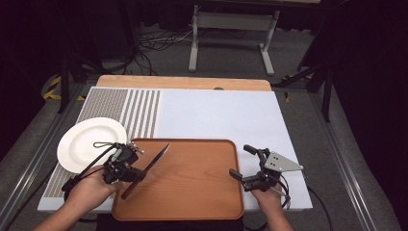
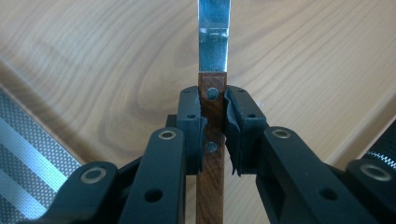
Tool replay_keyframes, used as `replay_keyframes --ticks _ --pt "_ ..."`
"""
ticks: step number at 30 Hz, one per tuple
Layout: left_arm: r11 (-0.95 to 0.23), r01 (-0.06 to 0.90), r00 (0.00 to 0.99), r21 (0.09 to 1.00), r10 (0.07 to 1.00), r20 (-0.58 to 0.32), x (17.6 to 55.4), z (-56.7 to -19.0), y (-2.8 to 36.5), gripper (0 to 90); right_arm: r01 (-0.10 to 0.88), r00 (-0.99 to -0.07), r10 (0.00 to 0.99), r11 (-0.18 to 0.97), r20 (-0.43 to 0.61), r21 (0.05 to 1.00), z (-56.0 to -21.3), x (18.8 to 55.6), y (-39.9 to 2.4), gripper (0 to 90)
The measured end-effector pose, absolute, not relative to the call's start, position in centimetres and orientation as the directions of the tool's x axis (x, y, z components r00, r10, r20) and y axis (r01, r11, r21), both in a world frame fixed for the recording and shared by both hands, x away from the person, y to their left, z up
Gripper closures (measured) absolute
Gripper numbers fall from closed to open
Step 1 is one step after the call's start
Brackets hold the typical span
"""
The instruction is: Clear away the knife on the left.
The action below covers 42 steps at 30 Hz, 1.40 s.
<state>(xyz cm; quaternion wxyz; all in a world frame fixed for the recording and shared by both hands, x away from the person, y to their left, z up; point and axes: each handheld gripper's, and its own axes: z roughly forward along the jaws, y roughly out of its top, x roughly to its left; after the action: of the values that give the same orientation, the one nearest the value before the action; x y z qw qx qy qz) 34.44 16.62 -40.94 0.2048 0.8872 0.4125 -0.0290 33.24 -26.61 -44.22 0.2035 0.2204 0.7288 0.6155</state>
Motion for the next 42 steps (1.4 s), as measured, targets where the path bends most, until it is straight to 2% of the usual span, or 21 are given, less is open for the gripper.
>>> replay_keyframes --ticks 30,42 --pt "-0.615 0.761 0.649 0.208 0.726 -0.227 34.9 -43.2 16.0 77.4 0.075 -0.820 0.572 0.136 -0.017 0.988 -44.2 33.2 -26.7 1.6" --pt "-0.620 0.762 0.648 0.187 0.727 -0.229 35.0 -43.5 15.7 77.3 0.074 -0.820 0.572 0.139 -0.019 0.988 -44.2 33.2 -26.7 1.6"
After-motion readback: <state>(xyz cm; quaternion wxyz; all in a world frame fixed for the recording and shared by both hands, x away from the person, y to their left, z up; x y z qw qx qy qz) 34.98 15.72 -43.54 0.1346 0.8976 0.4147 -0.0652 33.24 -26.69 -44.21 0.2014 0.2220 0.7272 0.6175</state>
